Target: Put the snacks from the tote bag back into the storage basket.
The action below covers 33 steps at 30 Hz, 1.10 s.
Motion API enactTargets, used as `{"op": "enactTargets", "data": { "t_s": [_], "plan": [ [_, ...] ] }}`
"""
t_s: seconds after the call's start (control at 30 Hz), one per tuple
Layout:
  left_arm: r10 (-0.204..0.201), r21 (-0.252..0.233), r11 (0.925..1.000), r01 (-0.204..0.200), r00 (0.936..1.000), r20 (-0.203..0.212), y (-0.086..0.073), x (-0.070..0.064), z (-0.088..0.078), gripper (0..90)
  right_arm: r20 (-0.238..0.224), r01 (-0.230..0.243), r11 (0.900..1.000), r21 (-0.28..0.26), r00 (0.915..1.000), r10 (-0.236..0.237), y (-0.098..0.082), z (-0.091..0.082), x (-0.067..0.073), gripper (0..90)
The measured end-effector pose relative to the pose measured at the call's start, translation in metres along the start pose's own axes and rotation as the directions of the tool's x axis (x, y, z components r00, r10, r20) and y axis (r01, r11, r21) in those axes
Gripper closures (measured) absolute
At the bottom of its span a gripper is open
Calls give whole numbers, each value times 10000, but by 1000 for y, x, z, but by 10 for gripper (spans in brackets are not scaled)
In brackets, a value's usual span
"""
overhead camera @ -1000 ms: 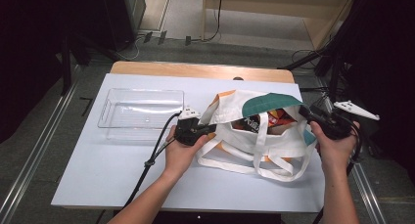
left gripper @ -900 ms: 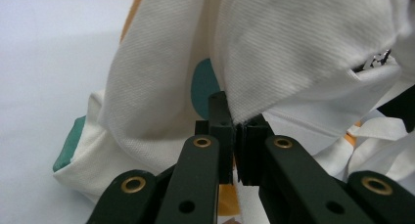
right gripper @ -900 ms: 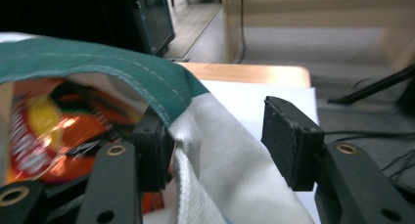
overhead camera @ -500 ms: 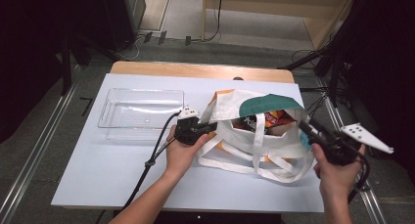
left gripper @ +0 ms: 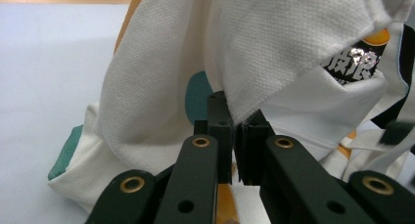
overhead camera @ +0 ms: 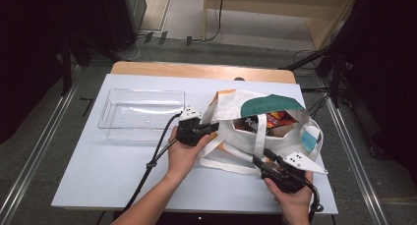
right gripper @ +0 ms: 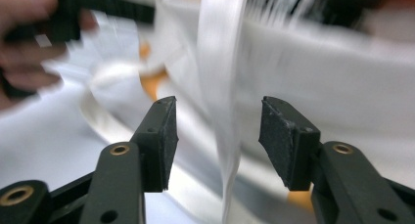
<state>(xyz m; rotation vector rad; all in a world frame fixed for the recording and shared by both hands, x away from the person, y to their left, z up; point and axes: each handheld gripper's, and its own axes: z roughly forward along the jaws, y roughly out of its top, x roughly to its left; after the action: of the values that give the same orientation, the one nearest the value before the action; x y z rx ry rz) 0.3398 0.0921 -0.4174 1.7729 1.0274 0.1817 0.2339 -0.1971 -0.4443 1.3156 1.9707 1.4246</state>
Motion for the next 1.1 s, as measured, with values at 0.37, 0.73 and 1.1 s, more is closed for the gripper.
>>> {"op": "enactTargets", "data": {
  "t_s": [0.37, 0.73, 1.1],
  "plan": [
    [550, 97, 9984, -548, 9984, -148, -1, -4, -3, 899, 205, 331, 9977, -592, 9993, -319, 22, -17, -4, 893],
    [668, 163, 9976, -666, 9977, -117, -3, -4, -5, 900, 2999, 1475, 9681, -2027, 9504, -820, 121, -48, -64, 891],
    [734, 210, 9971, -731, 9972, -112, -4, -4, -3, 900, 3131, 366, 9975, -609, 9496, -157, 148, 21, -137, 837]
  ]
}}
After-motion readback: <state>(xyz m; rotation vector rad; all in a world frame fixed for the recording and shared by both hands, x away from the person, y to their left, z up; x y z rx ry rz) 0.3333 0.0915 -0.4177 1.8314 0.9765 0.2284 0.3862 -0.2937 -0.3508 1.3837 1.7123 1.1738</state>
